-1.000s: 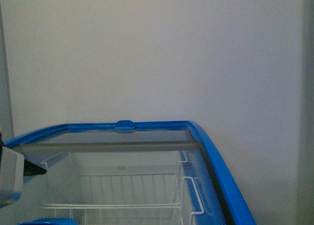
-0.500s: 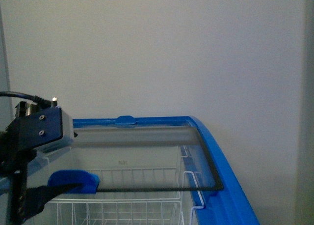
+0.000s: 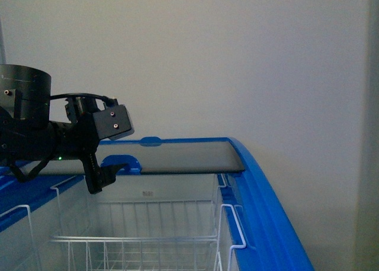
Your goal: Put drink in fridge
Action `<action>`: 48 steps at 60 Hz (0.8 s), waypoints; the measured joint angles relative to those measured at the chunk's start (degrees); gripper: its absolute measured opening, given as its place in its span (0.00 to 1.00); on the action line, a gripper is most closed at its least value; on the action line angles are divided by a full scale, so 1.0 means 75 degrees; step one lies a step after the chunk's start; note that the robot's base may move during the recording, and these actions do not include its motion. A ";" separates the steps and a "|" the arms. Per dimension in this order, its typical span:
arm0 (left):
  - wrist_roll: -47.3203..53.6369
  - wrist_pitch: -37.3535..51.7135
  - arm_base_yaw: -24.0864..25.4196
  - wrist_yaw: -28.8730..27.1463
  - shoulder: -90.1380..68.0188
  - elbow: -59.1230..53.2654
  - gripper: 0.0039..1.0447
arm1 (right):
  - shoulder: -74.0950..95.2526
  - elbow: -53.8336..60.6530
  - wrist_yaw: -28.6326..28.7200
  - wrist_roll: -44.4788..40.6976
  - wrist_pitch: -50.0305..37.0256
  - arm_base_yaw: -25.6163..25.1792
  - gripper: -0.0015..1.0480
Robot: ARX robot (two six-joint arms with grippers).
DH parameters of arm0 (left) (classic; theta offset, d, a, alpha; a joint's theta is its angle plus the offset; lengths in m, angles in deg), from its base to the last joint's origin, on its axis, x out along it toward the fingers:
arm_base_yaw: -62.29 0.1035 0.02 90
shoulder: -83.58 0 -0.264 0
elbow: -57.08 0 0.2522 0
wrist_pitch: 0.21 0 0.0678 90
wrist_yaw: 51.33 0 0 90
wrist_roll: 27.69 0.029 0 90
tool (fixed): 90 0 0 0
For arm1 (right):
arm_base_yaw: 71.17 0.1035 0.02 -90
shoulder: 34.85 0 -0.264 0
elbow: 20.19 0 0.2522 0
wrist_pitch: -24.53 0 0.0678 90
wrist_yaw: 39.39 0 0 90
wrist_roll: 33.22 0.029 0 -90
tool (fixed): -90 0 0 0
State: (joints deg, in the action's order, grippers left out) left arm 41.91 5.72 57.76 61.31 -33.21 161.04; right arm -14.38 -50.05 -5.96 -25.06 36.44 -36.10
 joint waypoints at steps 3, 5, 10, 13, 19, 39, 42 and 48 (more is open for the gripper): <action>-0.0312 0.0201 -0.0026 -0.0105 -0.0029 0.0038 0.92 | 0.0000 0.0000 0.0000 0.0000 0.0000 0.0000 0.40; -0.0694 0.0411 -0.0032 -0.0221 -0.0029 0.0029 0.92 | 0.0000 0.0000 -0.0003 0.0000 0.0000 0.0000 0.40; -0.2218 0.1064 -0.0070 -0.1515 0.0152 -0.0140 0.92 | 0.0000 0.0000 0.0020 -0.0003 0.0003 0.0000 0.40; -0.3314 0.1137 -0.0012 -0.2107 0.0495 -0.0501 0.92 | 0.0000 0.0000 0.0020 -0.0003 0.0000 0.0003 0.40; -0.4919 0.0950 0.0111 -0.2387 0.1303 -0.1309 0.92 | 0.0000 0.0000 -0.0038 0.0000 0.0003 -0.0003 0.40; -0.9981 -0.0376 0.1378 -0.1999 1.0276 -0.9410 0.78 | 0.0221 -0.0323 0.0562 0.0393 0.0965 -0.0137 0.40; -0.9719 -0.0227 0.1361 -0.2279 1.1065 -0.9946 0.68 | 0.0428 -0.0959 0.1591 0.0627 0.2556 -0.0370 0.40; -0.9477 -0.0216 0.0729 -0.2917 1.1561 -1.0494 0.47 | 0.1326 -0.1717 0.3899 0.0152 0.2873 -0.1480 0.40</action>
State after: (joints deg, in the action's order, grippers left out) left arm -29.17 4.10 63.22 39.43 53.49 82.33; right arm -4.43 -62.92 23.28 -23.92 57.99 -47.21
